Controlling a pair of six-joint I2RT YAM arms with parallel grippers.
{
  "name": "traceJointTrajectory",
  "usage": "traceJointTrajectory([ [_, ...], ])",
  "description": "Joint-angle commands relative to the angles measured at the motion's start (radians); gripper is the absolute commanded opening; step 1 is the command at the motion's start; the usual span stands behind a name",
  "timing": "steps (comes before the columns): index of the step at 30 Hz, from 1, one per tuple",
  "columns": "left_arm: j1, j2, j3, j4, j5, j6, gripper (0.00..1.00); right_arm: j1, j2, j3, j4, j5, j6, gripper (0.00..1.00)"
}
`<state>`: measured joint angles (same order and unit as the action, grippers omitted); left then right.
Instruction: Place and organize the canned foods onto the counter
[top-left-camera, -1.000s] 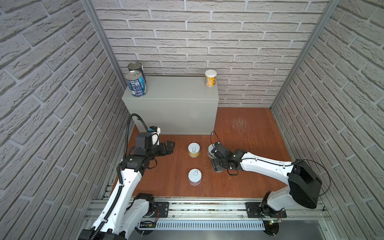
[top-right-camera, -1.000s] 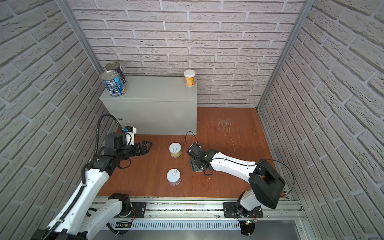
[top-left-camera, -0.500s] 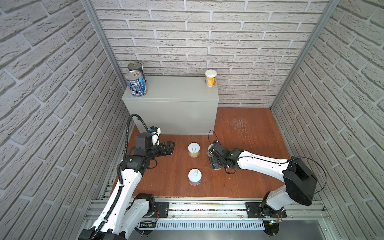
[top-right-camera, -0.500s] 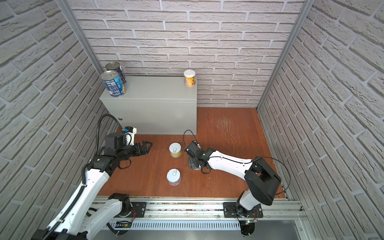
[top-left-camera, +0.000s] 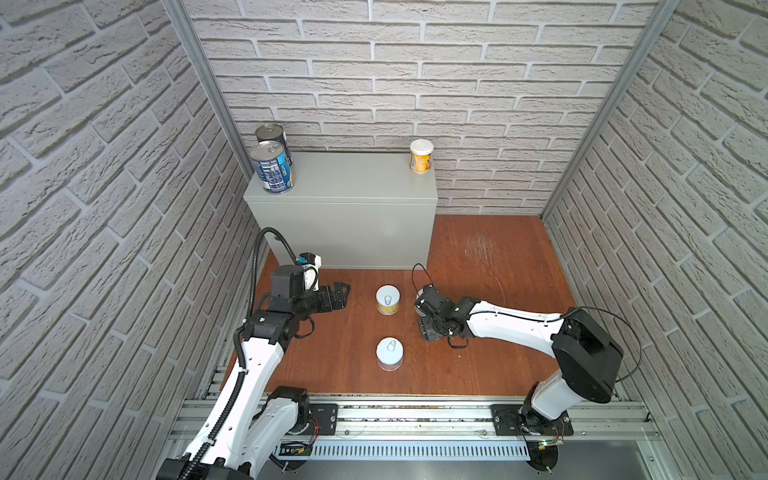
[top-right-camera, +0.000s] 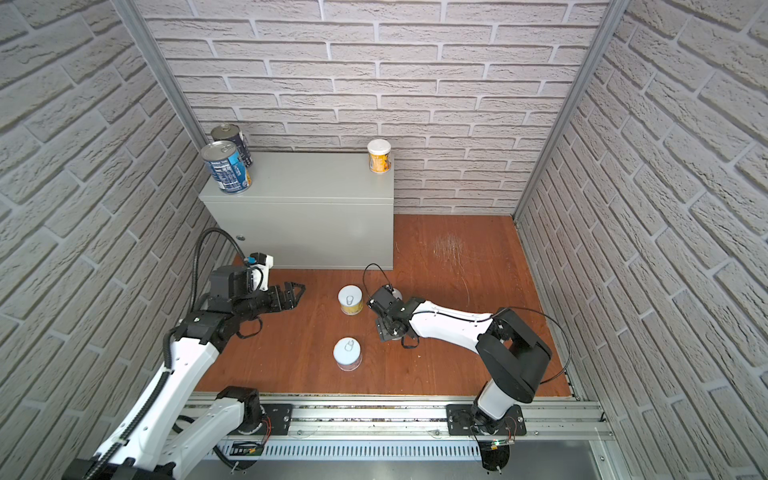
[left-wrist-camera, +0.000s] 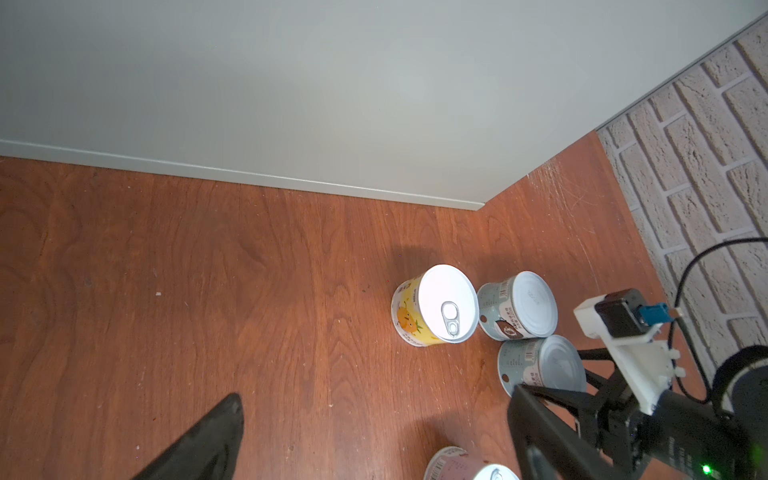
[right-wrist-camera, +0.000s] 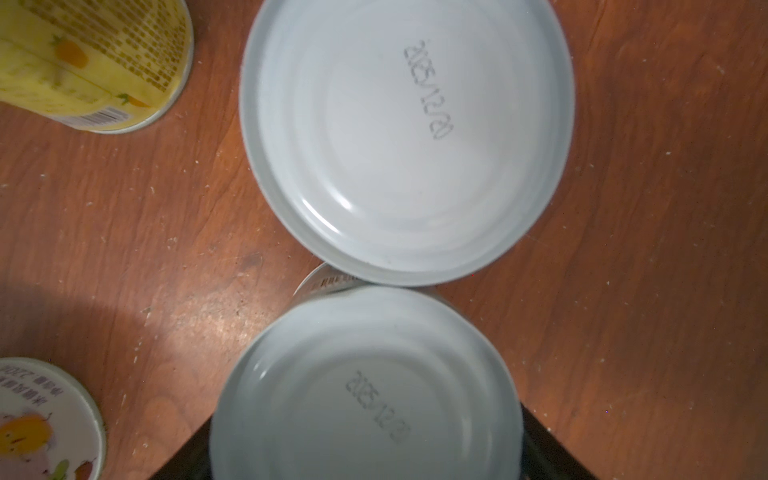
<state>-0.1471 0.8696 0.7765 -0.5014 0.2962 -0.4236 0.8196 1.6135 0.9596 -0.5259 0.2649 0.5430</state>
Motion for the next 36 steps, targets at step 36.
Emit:
traceJointTrajectory([
  [36, -0.109, -0.077, -0.040, 0.136, 0.166, 0.045, 0.98, -0.001, -0.189, 0.166, -0.044, -0.160, -0.059, 0.52],
])
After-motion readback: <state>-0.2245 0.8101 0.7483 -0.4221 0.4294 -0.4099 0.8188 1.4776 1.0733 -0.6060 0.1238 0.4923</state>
